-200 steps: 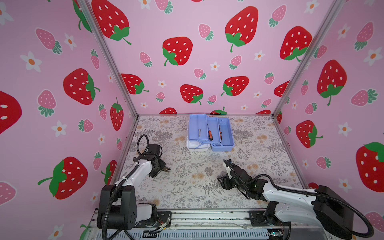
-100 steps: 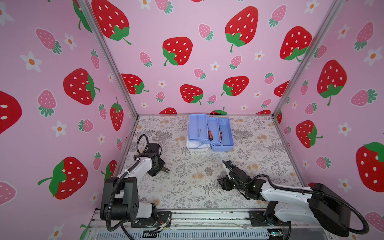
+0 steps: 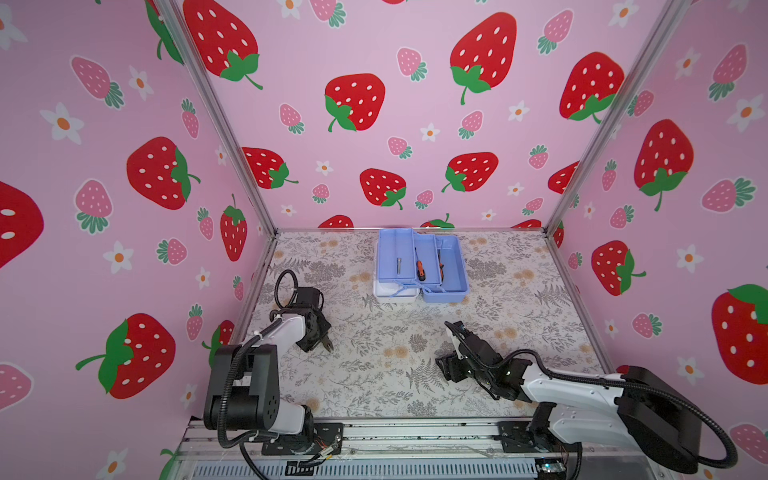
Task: Pack the tool kit
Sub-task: 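Grasp the yellow-black pliers at the joint with the left gripper, then lift the pliers toward the right gripper while the right gripper approaches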
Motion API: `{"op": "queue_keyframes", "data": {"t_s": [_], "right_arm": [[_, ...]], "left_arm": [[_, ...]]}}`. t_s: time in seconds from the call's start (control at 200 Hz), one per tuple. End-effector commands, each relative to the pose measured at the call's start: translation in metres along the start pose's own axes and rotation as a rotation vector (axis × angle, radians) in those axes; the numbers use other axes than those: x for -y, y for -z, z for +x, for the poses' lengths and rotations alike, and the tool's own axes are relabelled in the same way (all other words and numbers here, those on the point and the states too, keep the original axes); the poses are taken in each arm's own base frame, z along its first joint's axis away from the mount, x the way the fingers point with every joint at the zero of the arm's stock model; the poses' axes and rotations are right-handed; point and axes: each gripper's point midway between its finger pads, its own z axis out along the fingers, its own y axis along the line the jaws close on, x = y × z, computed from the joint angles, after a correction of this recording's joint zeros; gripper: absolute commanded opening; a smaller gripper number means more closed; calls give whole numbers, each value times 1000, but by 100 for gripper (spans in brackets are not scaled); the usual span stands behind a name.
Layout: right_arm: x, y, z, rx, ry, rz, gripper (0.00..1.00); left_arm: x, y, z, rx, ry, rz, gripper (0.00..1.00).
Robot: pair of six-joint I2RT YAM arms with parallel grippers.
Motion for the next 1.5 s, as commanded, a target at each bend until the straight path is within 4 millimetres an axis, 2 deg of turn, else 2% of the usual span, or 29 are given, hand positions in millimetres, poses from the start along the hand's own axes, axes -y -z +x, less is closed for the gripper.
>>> {"op": "queue_keyframes", "data": {"t_s": [0.0,0.08,0.195,0.32,0.5,0.615,0.78,0.95,0.97,1.01,1.09,1.165,1.25,1.375,1.496], "right_arm": [[-1,-1,-4,5,-8,12,70],[-3,1,-7,16,3,3,70],[-7,10,-22,67,55,-10,72],[-23,28,-49,147,125,-65,73],[-53,56,-85,242,167,-181,73],[-75,69,-100,265,189,-274,71],[-85,91,-120,293,255,-283,68],[-81,112,-139,350,233,-288,70],[-83,124,-146,386,228,-304,70],[-82,131,-151,406,221,-311,69],[-76,145,-163,442,212,-288,65],[-63,153,-171,444,208,-212,58],[-44,155,-170,409,221,-108,53],[-18,144,-151,329,218,1,53],[-3,134,-129,284,173,31,53]], "left_arm": [[-16,-10,27,-105,-5,-36,1],[-3,0,28,-104,-49,7,0],[33,26,33,-95,-205,117,0],[76,68,47,-60,-461,196,0],[129,134,87,27,-731,374,0],[152,169,110,53,-828,497,0],[164,200,137,44,-963,551,0],[170,214,149,183,-1112,459,0],[172,215,150,203,-1129,451,0],[175,215,151,248,-1160,416,0],[183,214,154,326,-1248,357,0],[191,213,159,369,-1346,305,0],[200,210,166,420,-1451,250,0],[210,204,186,400,-1602,215,0],[211,180,204,334,-1687,160,0]]}}
